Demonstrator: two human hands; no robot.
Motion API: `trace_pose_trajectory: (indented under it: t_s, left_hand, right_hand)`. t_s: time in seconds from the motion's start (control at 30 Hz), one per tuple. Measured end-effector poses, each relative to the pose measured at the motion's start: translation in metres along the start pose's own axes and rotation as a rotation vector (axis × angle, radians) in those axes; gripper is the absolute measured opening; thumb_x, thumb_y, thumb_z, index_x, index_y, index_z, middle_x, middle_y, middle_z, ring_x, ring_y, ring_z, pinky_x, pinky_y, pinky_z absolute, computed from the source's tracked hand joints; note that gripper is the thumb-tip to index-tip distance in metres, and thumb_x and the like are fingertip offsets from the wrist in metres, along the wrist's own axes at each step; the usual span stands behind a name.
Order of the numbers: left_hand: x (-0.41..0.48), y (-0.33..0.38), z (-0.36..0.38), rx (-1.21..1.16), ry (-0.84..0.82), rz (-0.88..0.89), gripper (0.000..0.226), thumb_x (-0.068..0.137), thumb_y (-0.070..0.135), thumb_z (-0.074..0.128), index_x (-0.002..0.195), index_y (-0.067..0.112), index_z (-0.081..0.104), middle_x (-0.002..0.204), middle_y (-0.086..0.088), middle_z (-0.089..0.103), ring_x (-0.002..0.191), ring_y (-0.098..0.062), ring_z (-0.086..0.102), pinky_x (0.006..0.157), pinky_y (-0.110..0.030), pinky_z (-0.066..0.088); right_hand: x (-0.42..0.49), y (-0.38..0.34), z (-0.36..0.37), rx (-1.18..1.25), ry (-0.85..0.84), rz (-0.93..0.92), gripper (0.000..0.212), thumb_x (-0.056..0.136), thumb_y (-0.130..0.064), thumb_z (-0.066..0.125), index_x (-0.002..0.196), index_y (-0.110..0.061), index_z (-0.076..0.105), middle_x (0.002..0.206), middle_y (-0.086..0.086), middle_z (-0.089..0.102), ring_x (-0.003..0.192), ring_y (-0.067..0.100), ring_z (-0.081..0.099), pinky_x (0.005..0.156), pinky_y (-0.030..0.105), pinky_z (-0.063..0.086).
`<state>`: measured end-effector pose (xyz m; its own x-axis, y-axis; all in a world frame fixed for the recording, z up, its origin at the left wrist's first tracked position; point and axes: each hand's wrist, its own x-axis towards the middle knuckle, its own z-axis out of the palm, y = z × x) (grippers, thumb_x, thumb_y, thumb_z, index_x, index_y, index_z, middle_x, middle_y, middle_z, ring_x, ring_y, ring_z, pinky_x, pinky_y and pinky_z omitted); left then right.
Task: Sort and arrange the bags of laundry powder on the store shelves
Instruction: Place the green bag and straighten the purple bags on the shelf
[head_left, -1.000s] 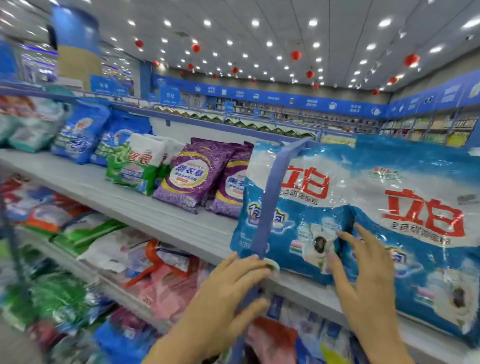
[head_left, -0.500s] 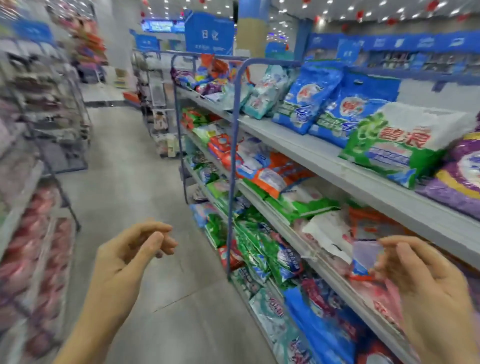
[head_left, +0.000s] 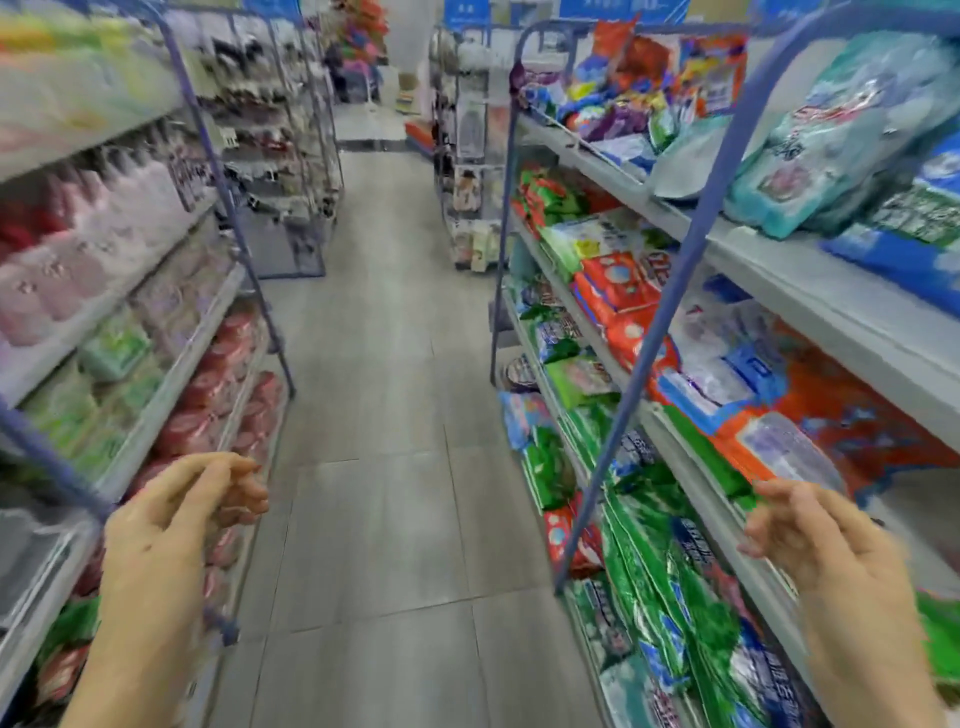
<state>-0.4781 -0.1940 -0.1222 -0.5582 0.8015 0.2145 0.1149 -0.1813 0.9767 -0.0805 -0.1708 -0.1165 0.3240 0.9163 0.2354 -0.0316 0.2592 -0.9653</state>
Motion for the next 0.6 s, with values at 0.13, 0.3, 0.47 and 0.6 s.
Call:
trace_pose_trajectory:
  t_s: [0.13, 0.3, 0.47, 0.6]
  left_hand:
    - [0.06, -0.014, 0.036, -0.006, 0.059, -0.123, 0.056, 0.101, 0.01, 0.037, 0.061, 0.028, 0.071, 0.055, 0.013, 0.065, 0.051, 0.001, 0.061, 0.05, -0.013, 0.049]
    - [0.121, -0.027, 0.083, -0.03, 0.117, -0.075, 0.032, 0.098, 0.01, 0.046, 0.074, 0.018, 0.065, 0.061, 0.008, 0.068, 0.056, 0.0, 0.063, 0.059, -0.009, 0.051]
    - [0.207, -0.057, 0.124, -0.046, 0.109, -0.093, 0.035, 0.098, 0.012, 0.047, 0.072, 0.021, 0.069, 0.061, 0.009, 0.068, 0.056, 0.001, 0.063, 0.058, -0.009, 0.051]
    - [0.304, -0.081, 0.159, -0.065, 0.058, -0.071, 0.032, 0.098, 0.007, 0.046, 0.074, 0.017, 0.064, 0.058, 0.007, 0.068, 0.053, 0.0, 0.063, 0.06, -0.017, 0.054]
  right_hand:
    - [0.093, 0.019, 0.029, 0.001, -0.05, 0.009, 0.043, 0.098, -0.009, 0.04, 0.074, -0.023, 0.073, 0.056, -0.003, 0.061, 0.05, 0.006, 0.053, 0.051, 0.013, 0.047]
    - [0.182, 0.045, 0.068, -0.009, -0.122, 0.042, 0.035, 0.096, -0.016, 0.044, 0.078, -0.024, 0.073, 0.06, -0.002, 0.064, 0.052, 0.006, 0.058, 0.054, 0.014, 0.051]
    - [0.253, 0.073, 0.119, 0.005, -0.112, 0.077, 0.028, 0.087, -0.026, 0.049, 0.075, -0.024, 0.074, 0.057, -0.001, 0.064, 0.053, 0.006, 0.059, 0.054, 0.014, 0.051]
    - [0.316, 0.101, 0.175, 0.016, -0.074, 0.037, 0.033, 0.091, -0.019, 0.045, 0.074, -0.023, 0.073, 0.055, -0.001, 0.061, 0.05, 0.006, 0.056, 0.052, 0.014, 0.049]
